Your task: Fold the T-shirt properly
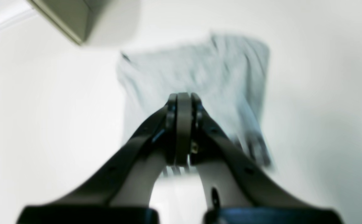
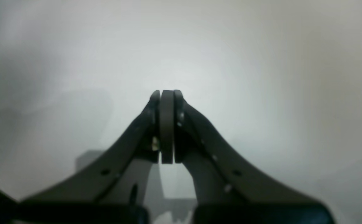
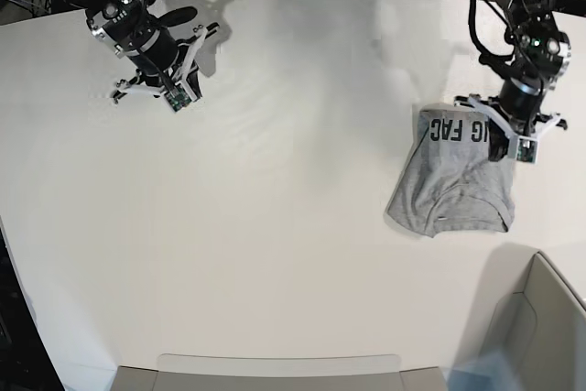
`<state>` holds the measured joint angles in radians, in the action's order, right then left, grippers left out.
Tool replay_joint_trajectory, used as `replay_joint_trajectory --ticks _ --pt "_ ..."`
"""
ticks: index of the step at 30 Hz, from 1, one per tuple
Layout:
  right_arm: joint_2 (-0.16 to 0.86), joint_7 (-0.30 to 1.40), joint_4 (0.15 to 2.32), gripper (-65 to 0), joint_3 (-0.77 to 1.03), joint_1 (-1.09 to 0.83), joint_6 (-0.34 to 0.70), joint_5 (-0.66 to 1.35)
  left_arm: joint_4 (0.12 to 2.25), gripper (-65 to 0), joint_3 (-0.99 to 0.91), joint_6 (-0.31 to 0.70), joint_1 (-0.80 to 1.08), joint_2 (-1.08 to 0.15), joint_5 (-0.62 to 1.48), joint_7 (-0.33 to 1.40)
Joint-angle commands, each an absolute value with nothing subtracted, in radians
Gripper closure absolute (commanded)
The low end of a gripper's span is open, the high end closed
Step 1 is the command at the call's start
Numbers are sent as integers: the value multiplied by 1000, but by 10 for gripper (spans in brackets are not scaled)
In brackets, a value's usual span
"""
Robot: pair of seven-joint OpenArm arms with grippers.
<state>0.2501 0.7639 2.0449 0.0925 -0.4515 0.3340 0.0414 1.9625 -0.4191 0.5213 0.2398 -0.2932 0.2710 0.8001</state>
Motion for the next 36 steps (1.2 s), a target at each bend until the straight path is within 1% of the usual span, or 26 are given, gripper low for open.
replay_joint_trajectory --ticks 1,6,14,18,21,24,27,30,33,36 --pt "252 714 2066 0 93 -478 334 50 2012 0 -458 513 262 -302 272 774" --pt "251 622 2072 0 93 -667 331 50 2043 0 -527 513 407 -240 272 786" --pt "260 539 2071 0 93 -992 329 50 2043 0 -568 513 776 -237 274 786" --pt "329 542 2064 0 91 -1138 328 50 2041 0 -619 512 898 -237 274 789" --pt "361 544 2023 0 91 -1193 328 50 2014 0 -633 512 955 -242 272 842" --pt "404 536 1908 0 93 -1179 328 50 1928 0 -619 510 966 -243 274 851" --pt "410 536 1770 0 87 -1092 326 50 1770 0 -541 510 937 -249 274 851" --pt "410 535 1647 0 68 -1003 326 50 1592 0 -435 510 877 -280 272 849" --pt "435 530 1514 0 5 -895 326 48 1403 0 -354 509 791 -285 268 840" --pt "446 466 1342 0 -67 -792 326 42 1202 0 -288 504 713 -283 266 759"
